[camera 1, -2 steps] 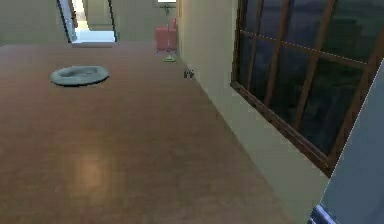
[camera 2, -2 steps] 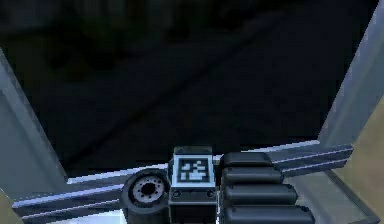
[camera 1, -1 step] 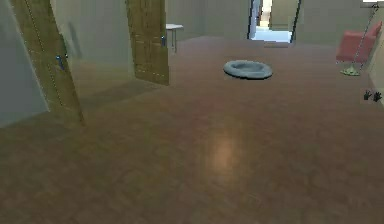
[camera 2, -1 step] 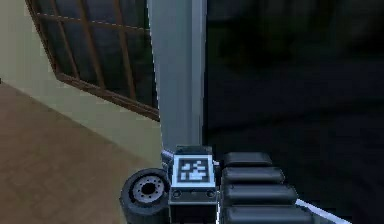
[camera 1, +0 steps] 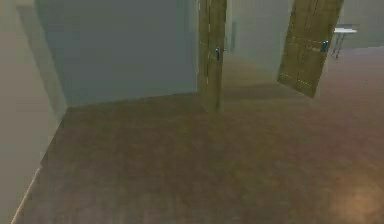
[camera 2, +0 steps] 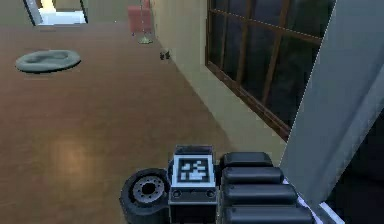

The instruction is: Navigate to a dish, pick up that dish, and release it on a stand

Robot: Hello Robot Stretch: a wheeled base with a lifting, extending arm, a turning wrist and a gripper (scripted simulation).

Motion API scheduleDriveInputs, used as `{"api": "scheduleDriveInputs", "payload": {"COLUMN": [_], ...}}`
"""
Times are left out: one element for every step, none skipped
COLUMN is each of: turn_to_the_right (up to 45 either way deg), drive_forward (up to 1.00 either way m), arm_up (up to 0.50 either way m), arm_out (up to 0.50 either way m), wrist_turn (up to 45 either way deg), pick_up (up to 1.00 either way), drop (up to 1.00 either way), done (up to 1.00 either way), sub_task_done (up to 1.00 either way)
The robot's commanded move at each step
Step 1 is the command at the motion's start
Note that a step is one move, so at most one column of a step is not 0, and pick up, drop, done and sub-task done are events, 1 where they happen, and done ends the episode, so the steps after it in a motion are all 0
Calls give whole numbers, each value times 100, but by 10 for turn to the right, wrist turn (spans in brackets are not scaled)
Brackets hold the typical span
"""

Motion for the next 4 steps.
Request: {"api": "scheduleDriveInputs", "payload": {"turn_to_the_right": [450, 450, 450, 150], "drive_forward": [0, 0, 0, 0], "arm_up": [0, 0, 0, 0], "arm_out": [0, 0, 0, 0], "wrist_turn": [0, 0, 0, 0], "pick_up": [0, 0, 0, 0], "drop": [0, 0, 0, 0], "done": [0, 0, 0, 0], "sub_task_done": [0, 0, 0, 0]}}
